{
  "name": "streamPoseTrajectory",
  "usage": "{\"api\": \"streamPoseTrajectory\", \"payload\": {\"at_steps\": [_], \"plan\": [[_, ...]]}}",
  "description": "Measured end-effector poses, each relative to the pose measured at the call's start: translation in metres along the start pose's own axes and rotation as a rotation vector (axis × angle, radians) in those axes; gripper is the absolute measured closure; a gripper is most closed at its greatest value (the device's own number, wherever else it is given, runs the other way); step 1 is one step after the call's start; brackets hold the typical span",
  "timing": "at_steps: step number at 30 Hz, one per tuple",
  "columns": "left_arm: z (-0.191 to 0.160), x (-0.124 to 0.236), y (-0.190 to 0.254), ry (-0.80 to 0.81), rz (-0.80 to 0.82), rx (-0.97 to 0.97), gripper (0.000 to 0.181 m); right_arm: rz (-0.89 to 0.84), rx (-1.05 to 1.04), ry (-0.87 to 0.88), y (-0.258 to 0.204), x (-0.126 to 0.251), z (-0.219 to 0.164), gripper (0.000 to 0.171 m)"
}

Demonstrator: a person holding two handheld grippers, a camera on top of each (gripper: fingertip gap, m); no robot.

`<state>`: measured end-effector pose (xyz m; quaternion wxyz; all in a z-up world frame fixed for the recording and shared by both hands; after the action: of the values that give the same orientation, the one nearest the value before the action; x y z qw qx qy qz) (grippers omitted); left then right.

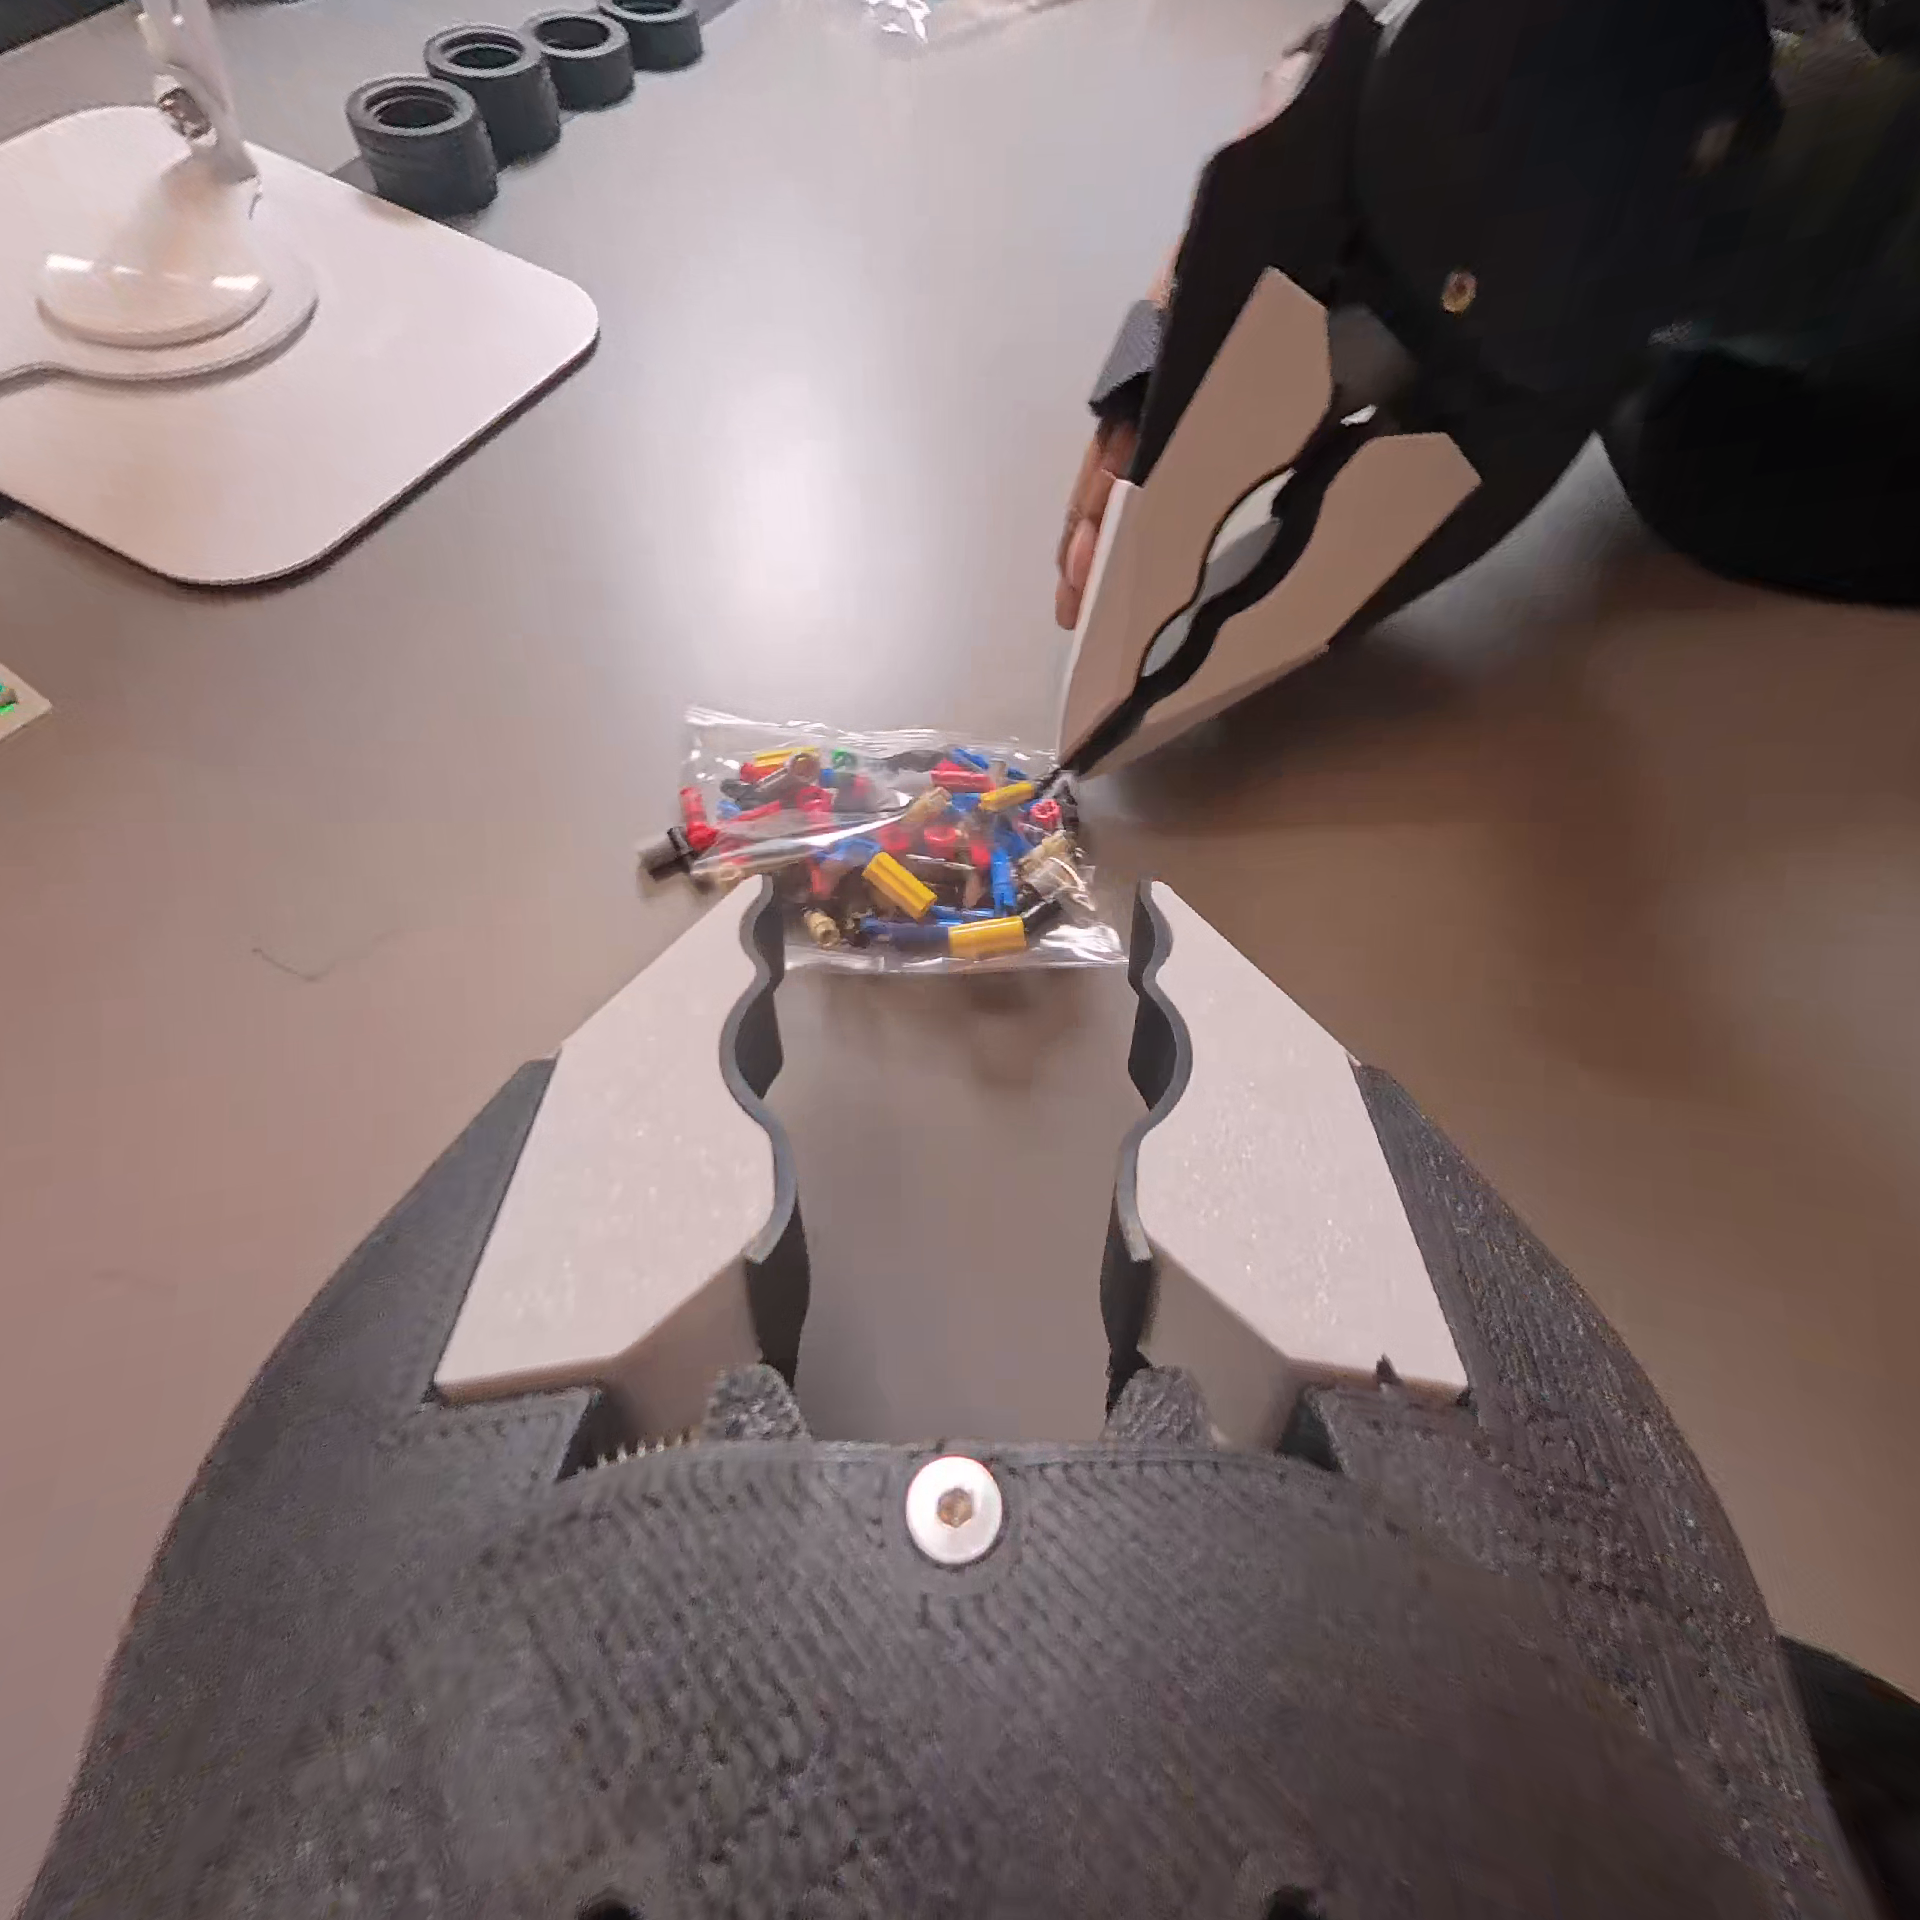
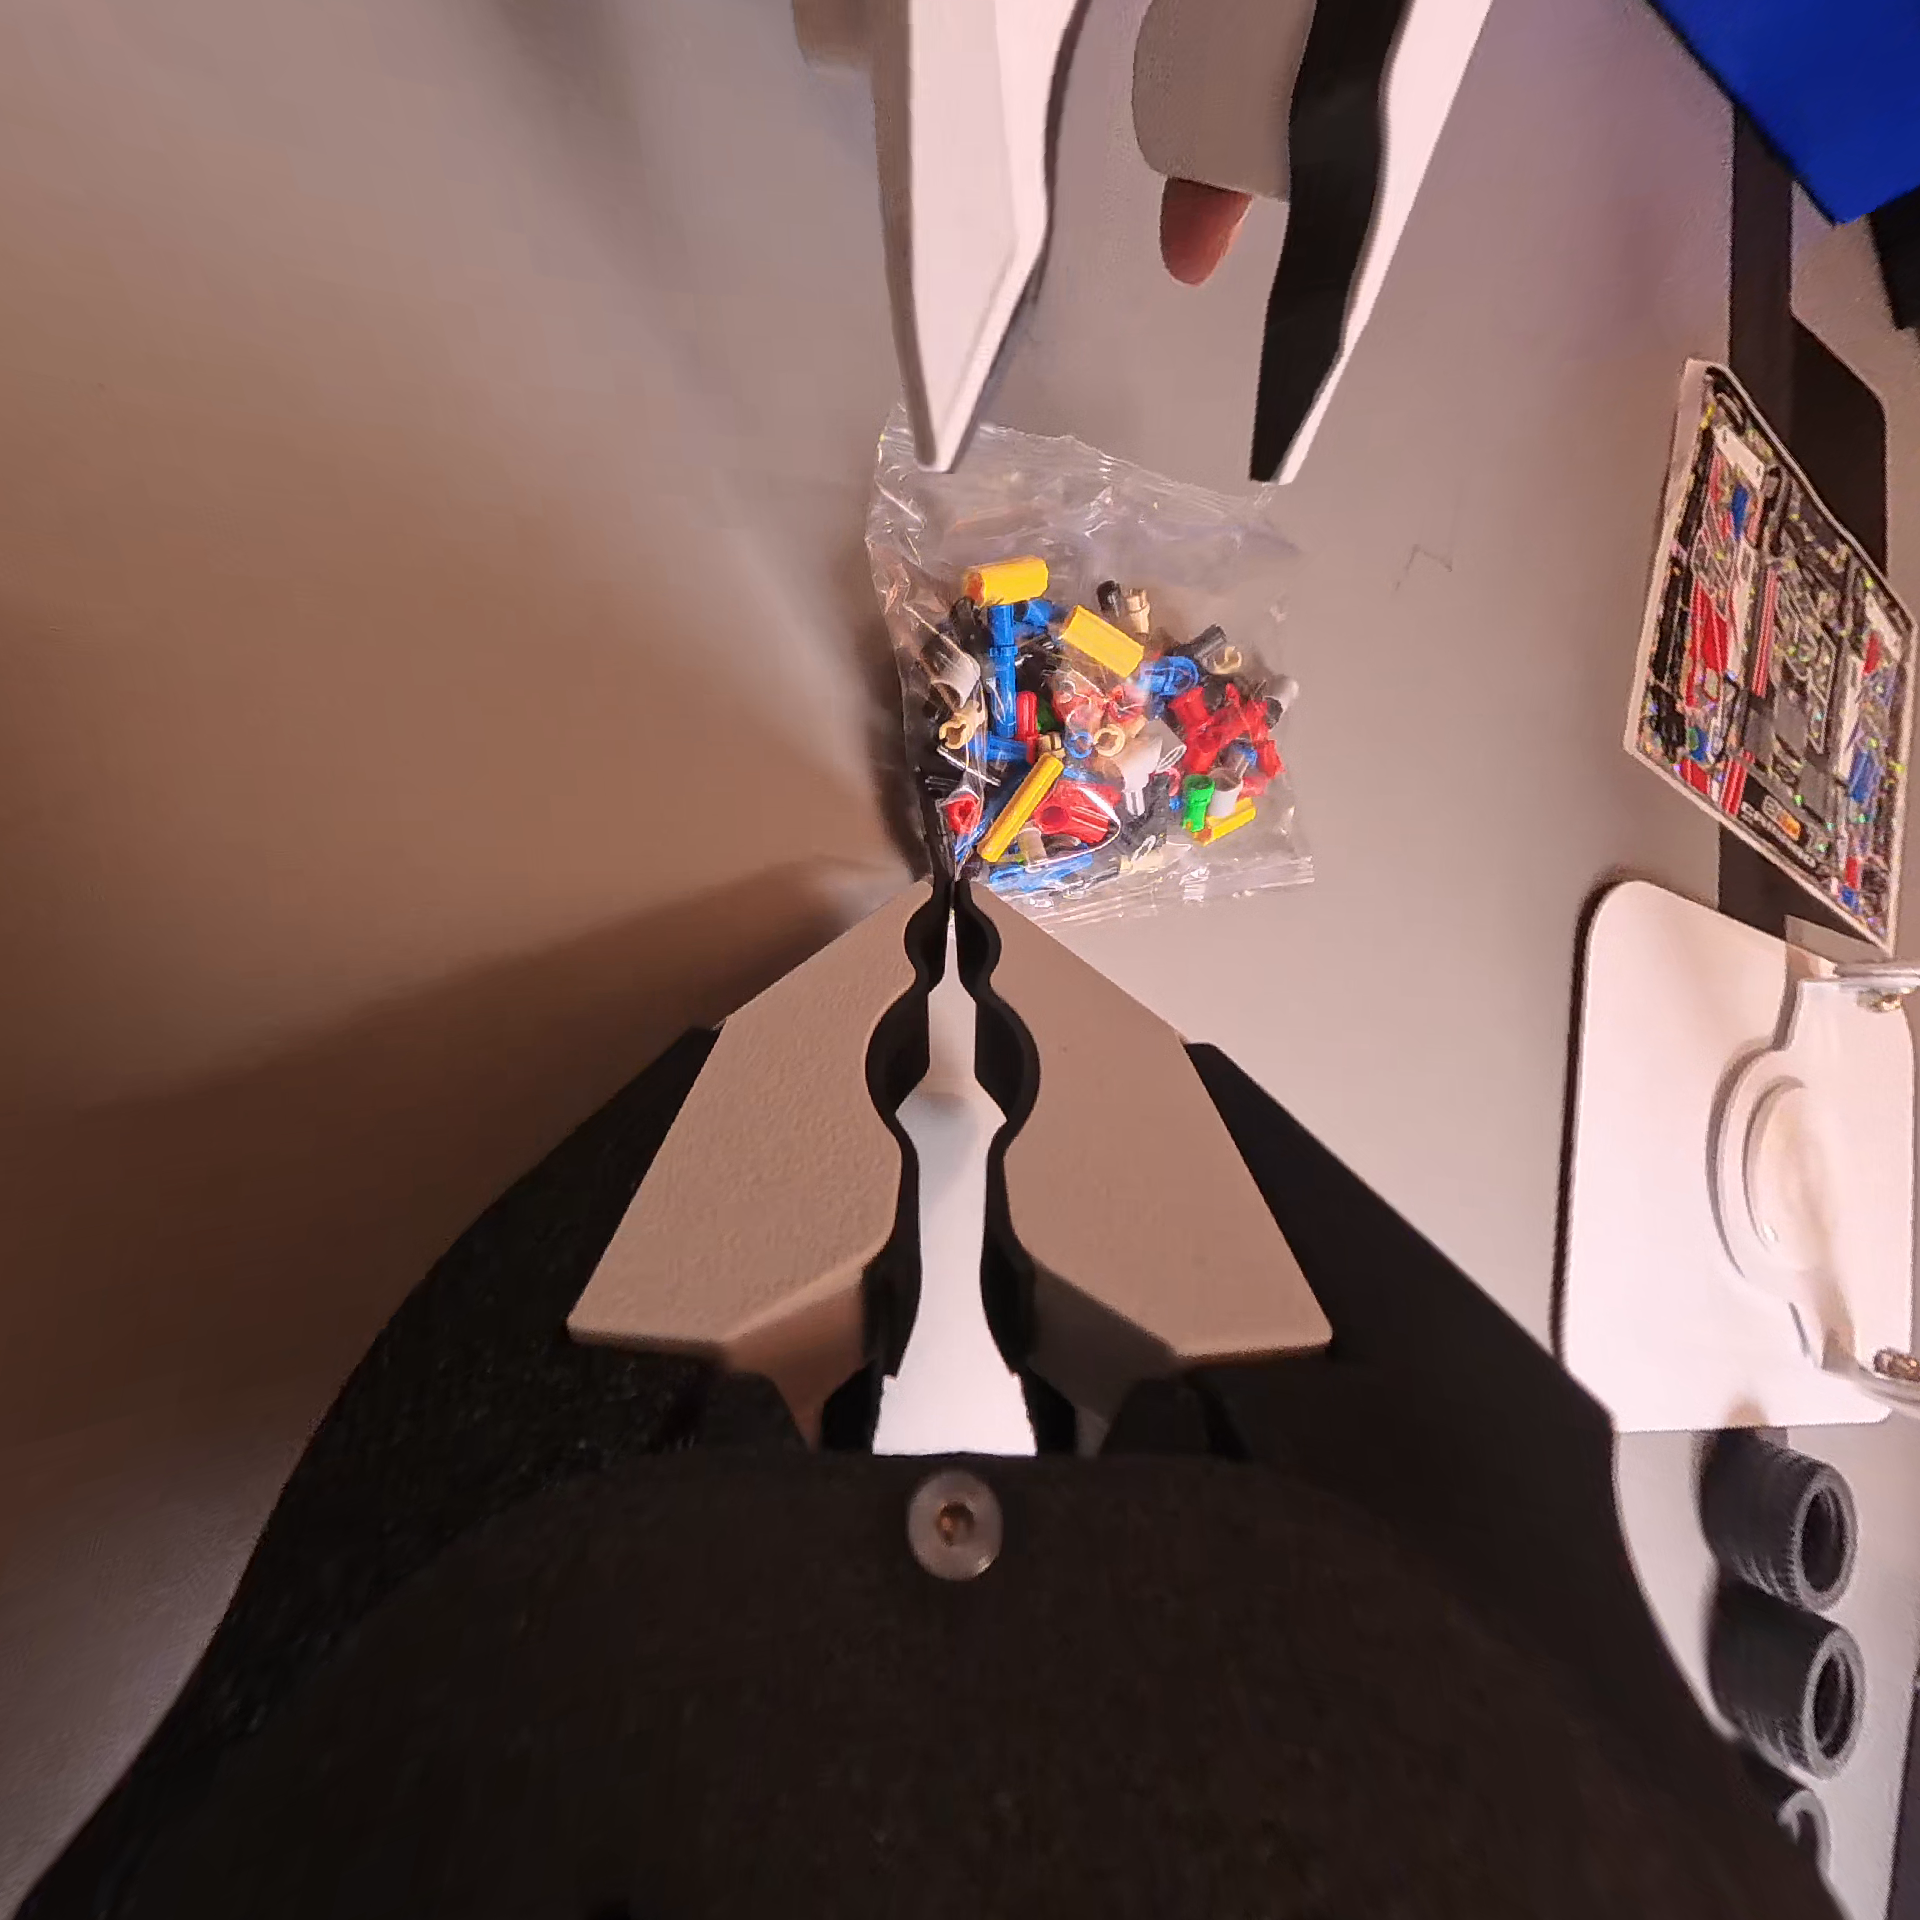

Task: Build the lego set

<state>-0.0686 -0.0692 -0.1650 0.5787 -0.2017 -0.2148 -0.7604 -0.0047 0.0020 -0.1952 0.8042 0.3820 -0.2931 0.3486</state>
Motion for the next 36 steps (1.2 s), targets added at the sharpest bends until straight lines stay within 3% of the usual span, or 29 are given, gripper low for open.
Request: {"api": "streamPoseTrajectory", "payload": {"at_steps": [1, 12, 20, 27, 36], "plan": [[0.0, 0.0, 0.003, -0.006, -0.01, -0.015, 0.118, 0.008, 0.007, -0.004, 0.001, -0.001, 0.0, 0.171], [-0.009, 0.005, 0.015, -0.076, 0.012, -0.209, 0.136, 0.141, 0.043, -0.05, 0.017, 0.008, 0.017, 0.171], [-0.011, 0.005, 0.015, -0.098, 0.053, -0.298, 0.16, 0.175, 0.063, -0.088, 0.022, 0.008, 0.024, 0.171], [-0.014, 0.003, 0.017, -0.125, 0.059, -0.334, 0.166, 0.168, 0.031, -0.021, 0.022, 0.006, 0.021, 0.171], [-0.003, 0.008, 0.014, -0.026, 0.064, -0.31, 0.173, 0.143, -0.029, 0.087, 0.028, 0.015, 0.019, 0.171]]}}
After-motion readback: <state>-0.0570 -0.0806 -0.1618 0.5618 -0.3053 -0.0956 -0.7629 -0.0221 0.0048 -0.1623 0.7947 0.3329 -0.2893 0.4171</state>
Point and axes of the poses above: each gripper's, where its closed fingertips meet, x back along the fingers, z out of its top, y = z × x across the jaws, the point moved 3 cm from there along x, back along the fingers, and after that the axes turned 1 degree about -y, right-handed, at the moved point
